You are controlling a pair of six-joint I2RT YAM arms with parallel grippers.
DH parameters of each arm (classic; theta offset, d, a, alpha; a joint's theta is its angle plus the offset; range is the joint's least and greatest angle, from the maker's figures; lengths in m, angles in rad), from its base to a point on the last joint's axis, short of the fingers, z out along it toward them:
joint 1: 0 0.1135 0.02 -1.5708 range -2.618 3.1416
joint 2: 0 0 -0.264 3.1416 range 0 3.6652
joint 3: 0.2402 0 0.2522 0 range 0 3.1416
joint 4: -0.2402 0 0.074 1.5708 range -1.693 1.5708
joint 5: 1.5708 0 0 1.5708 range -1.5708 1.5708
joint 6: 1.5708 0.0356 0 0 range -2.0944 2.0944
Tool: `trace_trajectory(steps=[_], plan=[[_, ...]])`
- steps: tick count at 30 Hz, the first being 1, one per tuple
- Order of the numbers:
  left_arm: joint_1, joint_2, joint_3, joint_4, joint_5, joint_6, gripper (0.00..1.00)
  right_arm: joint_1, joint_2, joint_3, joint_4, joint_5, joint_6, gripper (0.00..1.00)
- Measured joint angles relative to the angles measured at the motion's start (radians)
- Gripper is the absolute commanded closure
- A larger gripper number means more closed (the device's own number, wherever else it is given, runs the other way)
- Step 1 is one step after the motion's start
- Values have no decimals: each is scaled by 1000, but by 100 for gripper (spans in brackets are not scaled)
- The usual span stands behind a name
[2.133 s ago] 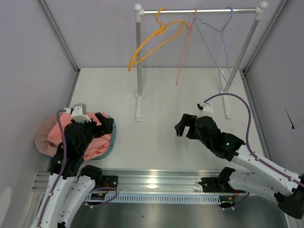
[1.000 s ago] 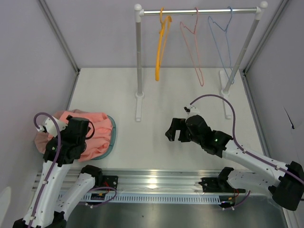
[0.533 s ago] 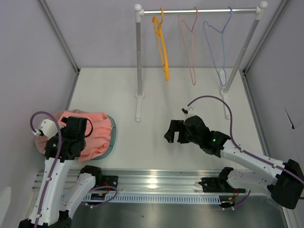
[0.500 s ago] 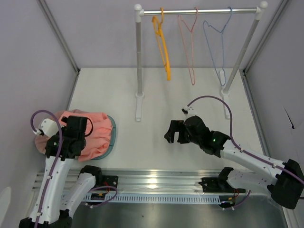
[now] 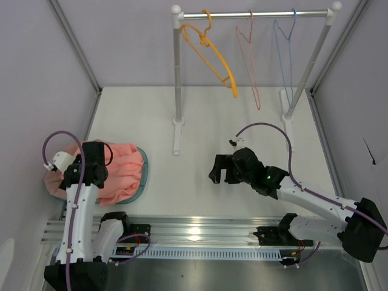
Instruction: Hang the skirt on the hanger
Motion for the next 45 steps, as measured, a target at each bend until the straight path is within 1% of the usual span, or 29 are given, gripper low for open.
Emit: trace_trajectory(steps=[1, 2, 3, 4, 7, 9, 13, 16, 18, 20, 22, 24, 28, 32, 35, 37, 39, 40, 42, 45], plan=[[13, 9, -8, 20, 17, 18, 45, 0, 5, 0, 0, -2, 0, 1], [19, 18, -12, 39, 32, 35, 57, 0, 8, 0, 0, -4, 0, 1], [23, 25, -15, 66, 46, 60, 72, 0, 10, 0, 0, -5, 0, 1], [25, 31, -16, 93, 65, 86, 100, 0, 10, 0, 0, -5, 0, 1], [27, 31, -7, 153, 108, 160, 100, 0, 10, 0, 2, -5, 0, 1], [27, 34, 26, 173, 141, 211, 100, 0, 12, 0, 1, -5, -1, 1], [27, 24, 167, 244, 238, 352, 100, 0, 14, 22, -24, -3, -11, 0], [14, 17, 299, 298, 339, 446, 100, -2, 16, 78, -40, 1, -27, 0], [4, 11, 359, 343, 420, 491, 100, -8, 16, 129, -50, 8, -38, 0], [-18, 11, 407, 376, 499, 529, 100, -14, 16, 175, -64, 15, -49, 1], [-64, 15, 451, 392, 560, 558, 100, -27, 15, 224, -81, 23, -61, 1], [-151, 32, 512, 403, 610, 587, 100, -55, 11, 262, -96, 24, -71, 1], [-375, 95, 649, 435, 668, 639, 100, -116, -8, 320, -134, 27, -91, 1], [-596, 194, 813, 434, 657, 696, 100, -188, -36, 394, -175, 19, -112, 1], [-746, 277, 943, 442, 637, 744, 100, -241, -59, 450, -199, 12, -125, 0], [-833, 328, 1001, 451, 627, 769, 100, -272, -72, 484, -211, 9, -134, 1], [-885, 351, 1000, 473, 623, 777, 100, -300, -85, 507, -220, 2, -140, 0], [-911, 352, 972, 493, 622, 777, 100, -308, -90, 510, -222, -1, -142, 1], [-954, 325, 834, 575, 613, 765, 100, -328, -102, 509, -239, -8, -146, 1], [-999, 262, 508, 726, 612, 695, 100, -343, -117, 494, -259, -16, -150, 1]])
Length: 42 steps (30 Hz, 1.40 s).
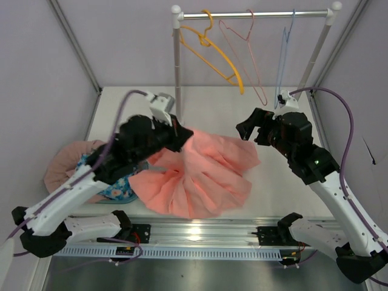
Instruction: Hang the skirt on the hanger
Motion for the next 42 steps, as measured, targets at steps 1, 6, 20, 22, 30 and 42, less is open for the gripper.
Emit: trace_trajectory(steps=[1, 6, 20, 22, 30, 42], plan=[[-12, -7, -106, 34, -3, -30, 100, -3, -8, -14, 0, -3, 0, 1], [-101, 127, -483, 228, -30, -180, 100, -5, -40, -124, -2, -30, 14, 1], [-278, 289, -612, 485, -55, -323, 41, 116, -117, -389, -7, -10, 114, 1], [-272, 238, -612, 459, -78, -325, 40, 154, -129, -402, -5, 10, 133, 1], [-238, -15, -610, 162, -264, -499, 43, 263, -18, -375, 33, 24, 97, 3], [-240, -325, -836, -296, -389, -1126, 34, 393, 476, 35, 93, -86, -232, 5]])
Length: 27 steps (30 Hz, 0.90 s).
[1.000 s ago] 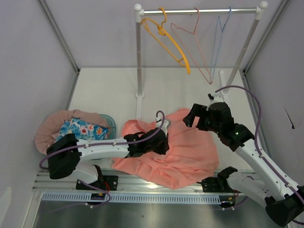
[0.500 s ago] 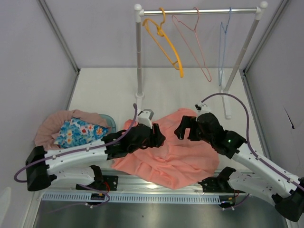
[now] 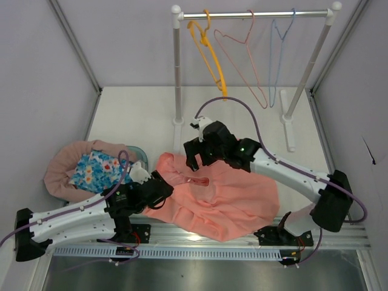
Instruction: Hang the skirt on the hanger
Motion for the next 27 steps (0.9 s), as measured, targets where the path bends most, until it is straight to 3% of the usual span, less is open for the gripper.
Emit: trace_trajectory(steps=[7, 18, 21, 27], plan=[[-4, 11, -47, -61, -1, -190, 32, 34, 205, 76, -5, -64, -62, 5], [-4, 35, -91, 23, -3, -243, 28, 100, 393, 189, -47, -47, -91, 7], [-4, 35, -91, 54, -6, -240, 27, 98, 402, 189, -61, -6, -90, 16], [-4, 57, -91, 99, -21, -240, 25, 89, 406, 189, -82, 53, -67, 55]])
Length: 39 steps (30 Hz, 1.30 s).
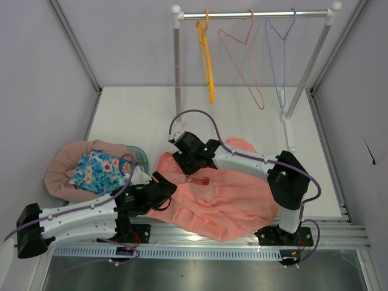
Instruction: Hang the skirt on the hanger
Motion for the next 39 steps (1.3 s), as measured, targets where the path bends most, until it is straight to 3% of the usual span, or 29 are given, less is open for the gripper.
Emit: trace_trajectory(steps=[6, 9, 11, 12, 15, 16, 22, 28, 33, 36, 39], plan=[[27, 77, -1, 62, 2, 12, 27, -2, -15, -22, 3, 28, 31, 71], [63, 103, -2, 100, 12, 37, 37, -2, -43, -47, 2, 39, 51, 82], [86, 111, -2, 126, 24, 62, 51, -4, -67, -63, 2, 51, 67, 87], [97, 112, -2, 138, 28, 75, 64, -5, -82, -72, 0, 57, 74, 88], [151, 116, -2, 183, 59, 139, 84, -18, -131, -100, -3, 67, 98, 92], [178, 117, -2, 205, 79, 171, 99, -29, -153, -108, -8, 69, 105, 95], [351, 144, 43, 330, 238, 457, 100, -119, -294, -100, -49, 114, 139, 100], [536, 248, 381, 423, 518, 771, 100, -257, -454, -1, -124, 140, 161, 100], [580, 329, 638, 474, 691, 922, 100, -393, -552, 102, -153, 128, 161, 100], [581, 322, 655, 521, 772, 967, 100, -418, -616, 84, -151, 118, 164, 100], [582, 286, 536, 612, 835, 969, 100, -430, -711, -59, -102, 89, 186, 100]])
